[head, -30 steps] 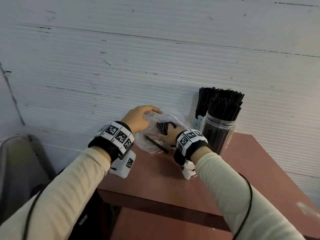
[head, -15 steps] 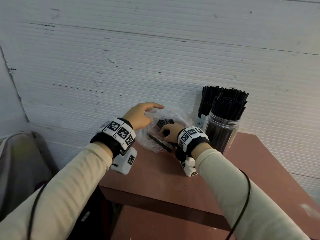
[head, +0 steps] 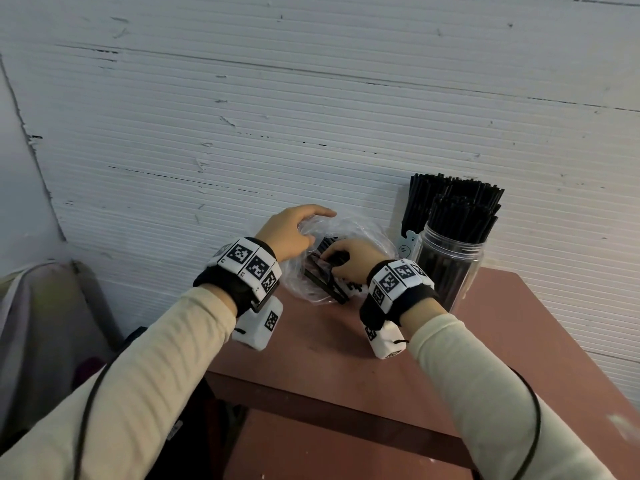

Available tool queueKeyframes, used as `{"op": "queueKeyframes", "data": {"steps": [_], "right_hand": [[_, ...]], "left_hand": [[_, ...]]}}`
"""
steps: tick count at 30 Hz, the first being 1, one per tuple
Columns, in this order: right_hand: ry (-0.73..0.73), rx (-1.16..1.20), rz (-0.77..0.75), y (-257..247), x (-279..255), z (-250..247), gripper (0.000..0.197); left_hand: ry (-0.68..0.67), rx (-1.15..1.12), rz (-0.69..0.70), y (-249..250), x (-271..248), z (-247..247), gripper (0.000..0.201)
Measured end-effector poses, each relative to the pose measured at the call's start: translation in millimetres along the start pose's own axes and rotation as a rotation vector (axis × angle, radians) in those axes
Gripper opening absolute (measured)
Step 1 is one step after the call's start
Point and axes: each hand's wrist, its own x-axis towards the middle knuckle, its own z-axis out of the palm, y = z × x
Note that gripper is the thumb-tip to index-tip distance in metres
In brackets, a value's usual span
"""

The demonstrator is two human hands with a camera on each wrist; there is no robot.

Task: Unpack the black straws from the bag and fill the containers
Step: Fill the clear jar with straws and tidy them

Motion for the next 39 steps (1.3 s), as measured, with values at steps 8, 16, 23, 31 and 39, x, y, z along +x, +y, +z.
{"op": "queueKeyframes", "data": {"steps": [8, 16, 23, 31, 39], "right_hand": [[-0.031, 0.170, -0.002, -4.7, -37.9, -29.1, 0.031], [-0.127, 0.224, -0.050, 4.7, -95.1, -78.4, 0.030], [-0.130, 0.153, -0.066, 8.6, -121.8, -105.7, 0.030], [-0.149, 0.070, -0.119, 4.6, -144.5, -123.0, 0.034], [0.124, 0.063, -0.144, 2.1, -171.4, -152.9, 0.037]], "left_hand": [[0.020, 0.037, 0.058, 1.7, -8.2, 0.9, 0.054], [-0.048, 0.197, 0.335, 37.2, -27.2, 11.3, 0.073], [-0.061, 0.504, 0.390, 61.9, -20.4, 41.2, 0.098], [-0.125, 0.272, 0.494, 83.8, -15.5, 65.1, 0.066], [-0.043, -0.108, 0.271, 117.9, -17.1, 83.1, 0.021]]}}
